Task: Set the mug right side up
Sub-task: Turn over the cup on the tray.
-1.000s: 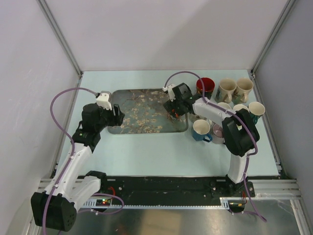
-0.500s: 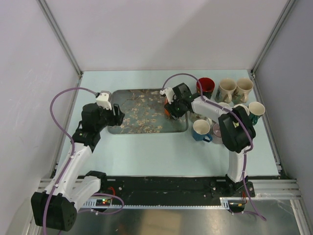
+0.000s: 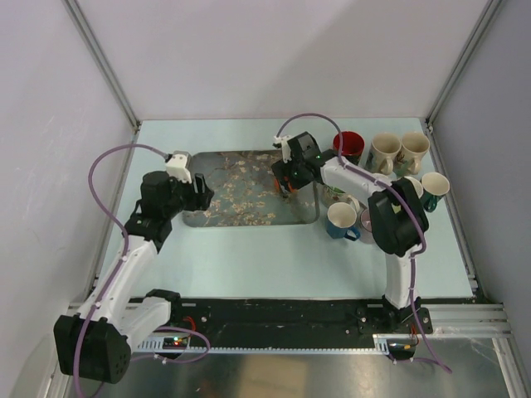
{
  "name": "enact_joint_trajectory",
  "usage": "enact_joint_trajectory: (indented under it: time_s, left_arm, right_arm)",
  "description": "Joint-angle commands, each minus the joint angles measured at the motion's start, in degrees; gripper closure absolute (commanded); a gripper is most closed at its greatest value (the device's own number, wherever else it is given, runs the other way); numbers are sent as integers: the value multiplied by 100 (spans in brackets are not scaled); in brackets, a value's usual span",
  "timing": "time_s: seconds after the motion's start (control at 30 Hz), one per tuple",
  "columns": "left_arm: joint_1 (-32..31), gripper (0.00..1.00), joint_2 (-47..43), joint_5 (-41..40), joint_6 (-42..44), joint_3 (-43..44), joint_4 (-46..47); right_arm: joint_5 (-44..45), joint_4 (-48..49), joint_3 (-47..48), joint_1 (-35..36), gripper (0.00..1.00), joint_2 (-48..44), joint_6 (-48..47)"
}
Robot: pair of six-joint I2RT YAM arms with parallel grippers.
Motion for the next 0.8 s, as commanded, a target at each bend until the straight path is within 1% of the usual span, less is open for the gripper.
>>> enact_joint_trajectory:
  time_s: [0.0,0.13,0.3,0.47,0.57,0.7,0.77]
  left_arm:
    - [45,32,76,140,-57,363,157]
    - [43,32,154,131,3,476,140]
    - [45,32,236,141,40,583,122]
    - [45,32,303,138,116,672,88]
    - [49,32,336,131,177,742,49]
    - [45,32,364,122,275,794,8]
    - [40,32,375,119,331,816,-10]
  right_arm:
    - [689,51,270,73,30,302,886]
    - [842,33,211,-67,37,433,950]
    - [761,236,97,-199,47,495,513]
    - [699,490,57,-261,50,571,-95]
    - [500,546,193,-289,53,692,-328]
    - [321,545,408,-325,57,879,-548]
    - [218,512,459,-338,62,947,-623]
